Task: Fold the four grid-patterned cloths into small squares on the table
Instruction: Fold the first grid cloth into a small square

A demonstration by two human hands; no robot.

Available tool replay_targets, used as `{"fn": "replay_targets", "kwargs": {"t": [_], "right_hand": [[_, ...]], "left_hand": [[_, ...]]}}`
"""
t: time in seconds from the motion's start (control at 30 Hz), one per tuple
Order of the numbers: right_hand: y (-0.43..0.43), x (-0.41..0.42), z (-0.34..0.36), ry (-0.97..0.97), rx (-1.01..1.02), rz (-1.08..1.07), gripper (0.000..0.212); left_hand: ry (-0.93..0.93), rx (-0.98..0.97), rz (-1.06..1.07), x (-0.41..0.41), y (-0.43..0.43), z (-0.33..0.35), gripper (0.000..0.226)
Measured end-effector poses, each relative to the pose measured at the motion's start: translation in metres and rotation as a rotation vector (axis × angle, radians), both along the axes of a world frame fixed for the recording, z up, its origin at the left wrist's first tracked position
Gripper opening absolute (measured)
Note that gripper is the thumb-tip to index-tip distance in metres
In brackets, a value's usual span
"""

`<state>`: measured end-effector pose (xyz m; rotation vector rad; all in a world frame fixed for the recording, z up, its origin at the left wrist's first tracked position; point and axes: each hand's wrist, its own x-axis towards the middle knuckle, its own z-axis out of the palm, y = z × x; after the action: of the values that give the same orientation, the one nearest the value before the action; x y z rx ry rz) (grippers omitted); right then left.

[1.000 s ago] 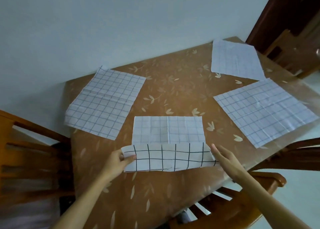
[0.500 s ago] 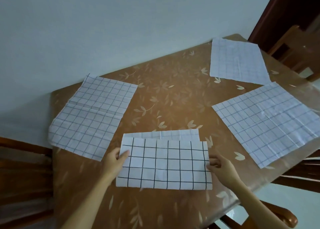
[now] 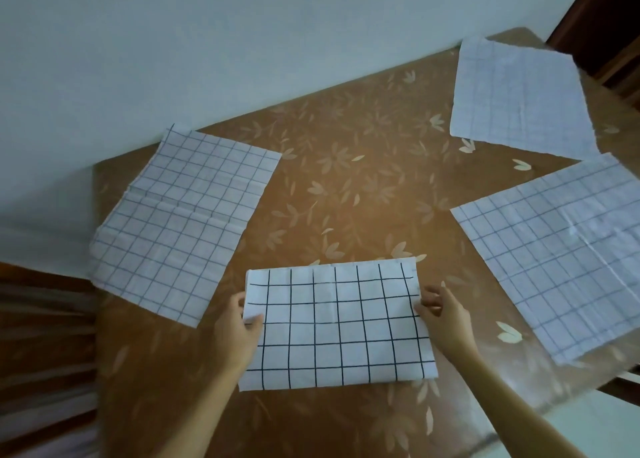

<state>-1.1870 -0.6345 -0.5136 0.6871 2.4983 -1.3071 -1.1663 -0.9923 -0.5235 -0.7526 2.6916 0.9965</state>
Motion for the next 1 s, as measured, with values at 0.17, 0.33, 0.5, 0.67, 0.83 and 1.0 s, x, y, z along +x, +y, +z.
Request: {"fn": "replay_targets", "kwargs": {"t": [0.17,0.33,0.5,0.67,0.83,1.0], "right_hand": [[-0.023,0.026,-0.019,0.298,0.464,0.334,0.040],[-0.072,0.072,-0.054,0.331,0.548,0.800,0.052],[-0.079,0.073,-0.067,0.292,0.531,0.926,0.059],[-0.044,0.065,-0.063,0.210,0.604,0.943,0.070],[-0.016,0.065,-0.058,0.141,0.648,0.903,0.072],[-0.015,0.063,-0.053,0.125,0.642,0.922,0.072]], "left_hand": [[0.252,-0.475,-0.401,0.016,0.024,-0.003,0.047],[0.219,-0.388,-0.804,0.050,0.072,-0.028,0.051],[0.097,-0.475,-0.883,0.061,0.075,-0.040,0.060],[-0.050,-0.526,-0.784,0.065,0.049,-0.043,0.078],[-0.073,-0.532,-0.766,0.071,0.030,-0.041,0.081],[-0.078,-0.532,-0.775,0.070,0.030,-0.038,0.081]]}}
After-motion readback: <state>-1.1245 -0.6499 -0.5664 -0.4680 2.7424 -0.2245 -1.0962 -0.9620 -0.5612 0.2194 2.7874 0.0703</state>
